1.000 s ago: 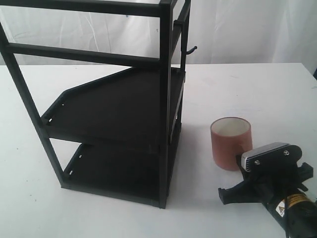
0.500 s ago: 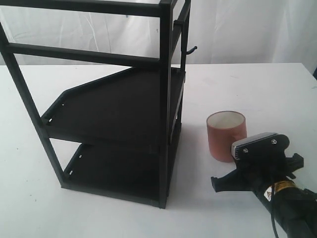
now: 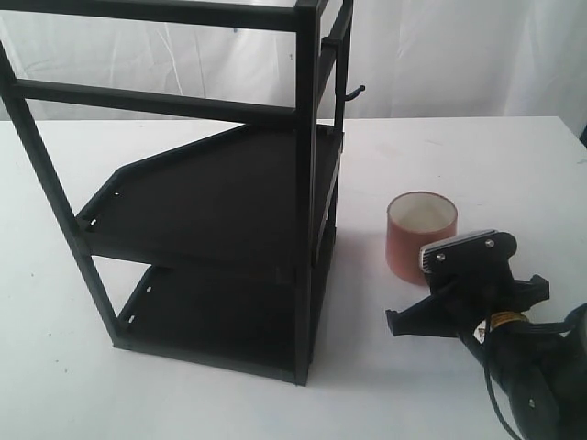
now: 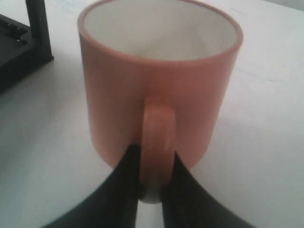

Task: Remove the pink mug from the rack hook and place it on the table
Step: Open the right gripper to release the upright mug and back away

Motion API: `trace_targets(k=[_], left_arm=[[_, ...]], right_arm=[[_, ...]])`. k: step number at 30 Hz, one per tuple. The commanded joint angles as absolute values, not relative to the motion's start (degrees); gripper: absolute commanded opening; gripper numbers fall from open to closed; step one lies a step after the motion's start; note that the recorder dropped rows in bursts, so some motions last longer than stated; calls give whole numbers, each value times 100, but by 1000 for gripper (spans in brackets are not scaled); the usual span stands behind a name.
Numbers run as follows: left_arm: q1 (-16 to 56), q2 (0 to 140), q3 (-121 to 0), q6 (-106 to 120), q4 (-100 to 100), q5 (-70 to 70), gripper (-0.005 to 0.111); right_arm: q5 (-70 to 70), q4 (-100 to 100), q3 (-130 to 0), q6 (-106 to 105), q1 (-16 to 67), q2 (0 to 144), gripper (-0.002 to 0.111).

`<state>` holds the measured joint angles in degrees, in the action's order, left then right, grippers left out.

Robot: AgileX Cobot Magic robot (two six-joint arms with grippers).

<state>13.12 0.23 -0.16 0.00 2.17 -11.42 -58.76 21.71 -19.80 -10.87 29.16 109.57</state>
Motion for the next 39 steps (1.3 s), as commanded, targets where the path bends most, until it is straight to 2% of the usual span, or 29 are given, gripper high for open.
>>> trace_targets(k=[1,7,16,24,31,39], left_arm=[[1342,0,0,0,250,-1162,0],[1342,0,0,0,250,-1162,0],[1342,0,0,0,250,-1162,0],[1342,0,0,0,250,-1162,0],[1342,0,0,0,250,-1162,0],[1342,0,0,0,250,-1162,0]], right_arm=[[-5188,2256,-1946,-1222,2853,11135,4],[-5229,2256,-1946,-1222,2853,11135,22],[-5425,2244,-1946,-1222,2853,11135,36],[-5552,2232,-1935,-1173,2853,11135,55],[-5520,2232,-1819,-1173,2853,10854,59],[-6335,2232,-1461,-844,2853,10809,59]])
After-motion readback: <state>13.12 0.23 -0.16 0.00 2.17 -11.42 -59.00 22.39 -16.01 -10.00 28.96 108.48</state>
